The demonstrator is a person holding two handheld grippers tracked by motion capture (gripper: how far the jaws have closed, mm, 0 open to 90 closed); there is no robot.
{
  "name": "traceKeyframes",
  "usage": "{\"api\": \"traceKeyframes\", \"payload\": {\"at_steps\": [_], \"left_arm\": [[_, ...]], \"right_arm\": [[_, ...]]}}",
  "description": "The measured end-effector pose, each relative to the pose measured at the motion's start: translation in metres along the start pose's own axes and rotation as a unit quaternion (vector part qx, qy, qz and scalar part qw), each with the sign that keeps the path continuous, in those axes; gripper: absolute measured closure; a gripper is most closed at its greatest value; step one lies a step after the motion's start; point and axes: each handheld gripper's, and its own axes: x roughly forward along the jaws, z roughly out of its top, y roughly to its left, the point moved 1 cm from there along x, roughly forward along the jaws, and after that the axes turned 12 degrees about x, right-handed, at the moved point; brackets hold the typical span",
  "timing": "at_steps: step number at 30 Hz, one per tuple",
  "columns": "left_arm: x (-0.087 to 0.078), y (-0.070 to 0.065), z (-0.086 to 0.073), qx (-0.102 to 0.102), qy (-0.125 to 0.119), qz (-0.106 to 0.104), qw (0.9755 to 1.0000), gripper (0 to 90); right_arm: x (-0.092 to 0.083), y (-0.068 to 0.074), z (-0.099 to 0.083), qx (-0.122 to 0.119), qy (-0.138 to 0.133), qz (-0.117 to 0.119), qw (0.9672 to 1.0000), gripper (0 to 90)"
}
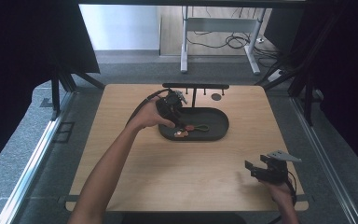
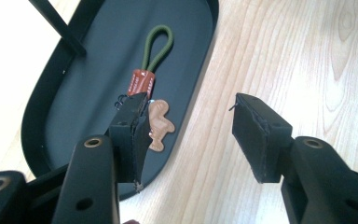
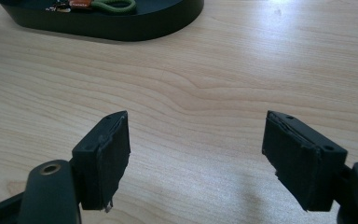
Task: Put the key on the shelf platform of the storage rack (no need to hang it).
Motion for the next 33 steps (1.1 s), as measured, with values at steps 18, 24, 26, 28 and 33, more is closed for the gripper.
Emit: {"api": "traceKeyframes", "payload": {"at_steps": [18, 24, 26, 28, 33], "left_arm": [[-0.021, -0.043, -0.049, -0.009, -0.041, 0.018, 0.9990, 42.5], [-0.025, -0.063, -0.074, -0.023, -0.037, 0.033, 0.9985, 41.3], [-0.025, -0.071, -0.082, -0.024, -0.035, 0.036, 0.9984, 40.7], [-0.024, -0.078, -0.090, -0.025, -0.030, 0.040, 0.9984, 40.6], [-0.017, -0.092, -0.108, -0.032, -0.024, 0.040, 0.9984, 40.4]], "right_arm": [[-0.006, 0.005, 0.000, -0.006, -0.008, -0.005, 0.9999, 23.8], [-0.003, 0.010, 0.002, -0.012, -0.004, -0.005, 0.9999, 23.8], [-0.001, 0.012, 0.001, -0.015, -0.002, -0.004, 0.9999, 23.8], [0.000, 0.014, 0.001, -0.014, 0.001, -0.001, 0.9999, 23.8], [0.002, 0.016, 0.002, -0.020, 0.001, 0.003, 0.9998, 23.8]]}}
